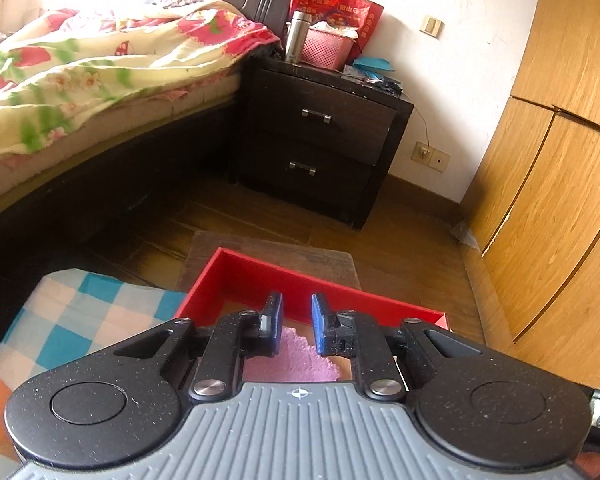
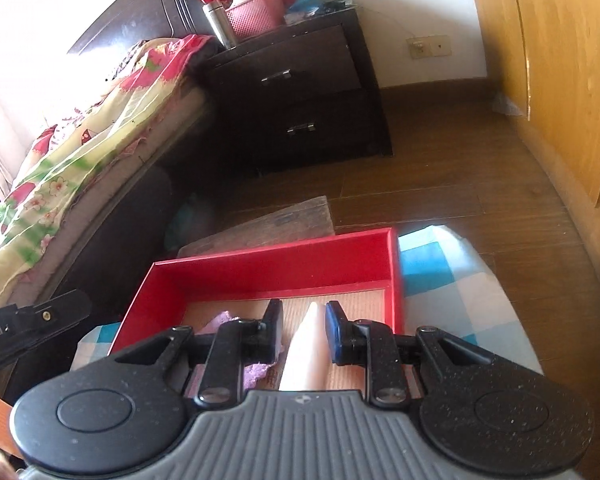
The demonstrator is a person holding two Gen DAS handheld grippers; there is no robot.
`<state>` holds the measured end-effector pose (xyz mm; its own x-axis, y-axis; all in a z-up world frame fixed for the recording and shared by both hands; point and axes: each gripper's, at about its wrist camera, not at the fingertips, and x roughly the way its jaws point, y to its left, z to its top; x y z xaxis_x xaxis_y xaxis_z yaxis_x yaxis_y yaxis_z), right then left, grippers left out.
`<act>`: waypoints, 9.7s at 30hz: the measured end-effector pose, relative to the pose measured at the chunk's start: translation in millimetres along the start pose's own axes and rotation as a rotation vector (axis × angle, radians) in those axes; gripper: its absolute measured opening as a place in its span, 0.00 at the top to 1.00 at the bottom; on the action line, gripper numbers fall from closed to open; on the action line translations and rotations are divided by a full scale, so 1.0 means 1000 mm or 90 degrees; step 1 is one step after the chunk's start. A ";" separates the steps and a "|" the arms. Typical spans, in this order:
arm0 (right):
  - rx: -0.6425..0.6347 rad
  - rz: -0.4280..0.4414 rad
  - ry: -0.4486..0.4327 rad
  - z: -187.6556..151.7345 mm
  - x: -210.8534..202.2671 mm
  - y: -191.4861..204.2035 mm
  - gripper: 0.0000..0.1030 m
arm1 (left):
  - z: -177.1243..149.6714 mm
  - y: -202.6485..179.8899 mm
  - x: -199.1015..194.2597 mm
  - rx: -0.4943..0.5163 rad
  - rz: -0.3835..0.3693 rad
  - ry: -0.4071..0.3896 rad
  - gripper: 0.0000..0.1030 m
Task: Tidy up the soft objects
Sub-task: 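Lower the towel and soap into the red box and open both grippers, then grasp the cream bear plush with the left gripper while the right grasps the pink pig, then carry the bear plush and pig plush up toward the red box, then lower both plushes into the red box and open both grippers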
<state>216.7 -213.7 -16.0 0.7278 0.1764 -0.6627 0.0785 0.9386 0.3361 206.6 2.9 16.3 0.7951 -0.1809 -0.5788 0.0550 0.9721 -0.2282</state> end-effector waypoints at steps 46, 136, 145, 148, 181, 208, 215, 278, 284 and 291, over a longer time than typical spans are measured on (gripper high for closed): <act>-0.067 0.022 0.043 -0.067 -0.111 0.003 0.87 | -0.079 0.002 -0.068 0.066 0.055 0.117 0.73; -0.279 0.067 0.305 -0.180 -0.099 0.068 0.54 | -0.183 0.067 -0.109 0.129 0.017 0.376 0.38; -0.303 0.055 0.358 -0.201 -0.084 0.057 0.51 | -0.186 0.067 -0.101 0.128 0.032 0.387 0.33; -0.312 0.048 0.355 -0.200 -0.083 0.059 0.50 | -0.189 0.068 -0.098 0.136 0.041 0.399 0.26; -0.173 0.132 0.163 -0.121 -0.158 0.055 0.55 | -0.099 0.041 -0.144 0.073 -0.033 0.218 0.33; -0.106 0.100 0.060 -0.087 -0.166 0.042 0.55 | -0.062 0.017 -0.117 0.067 0.004 0.157 0.33; -0.099 0.086 0.039 -0.077 -0.163 0.040 0.55 | -0.054 0.014 -0.108 0.065 0.005 0.154 0.33; 0.033 0.021 0.024 0.003 0.006 0.000 0.53 | -0.016 0.013 0.057 0.035 0.038 0.169 0.26; 0.045 0.018 0.011 0.006 0.006 -0.008 0.52 | -0.016 0.008 0.058 0.046 0.042 0.170 0.20; 0.034 0.021 0.001 0.008 -0.015 -0.009 0.52 | -0.012 0.000 0.038 0.063 0.048 0.158 0.14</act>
<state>210.7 -227.1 -3.1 0.7291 0.2074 -0.6522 0.0908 0.9153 0.3925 230.1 -5.5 -15.1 0.6273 -0.1269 -0.7684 0.0703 0.9918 -0.1064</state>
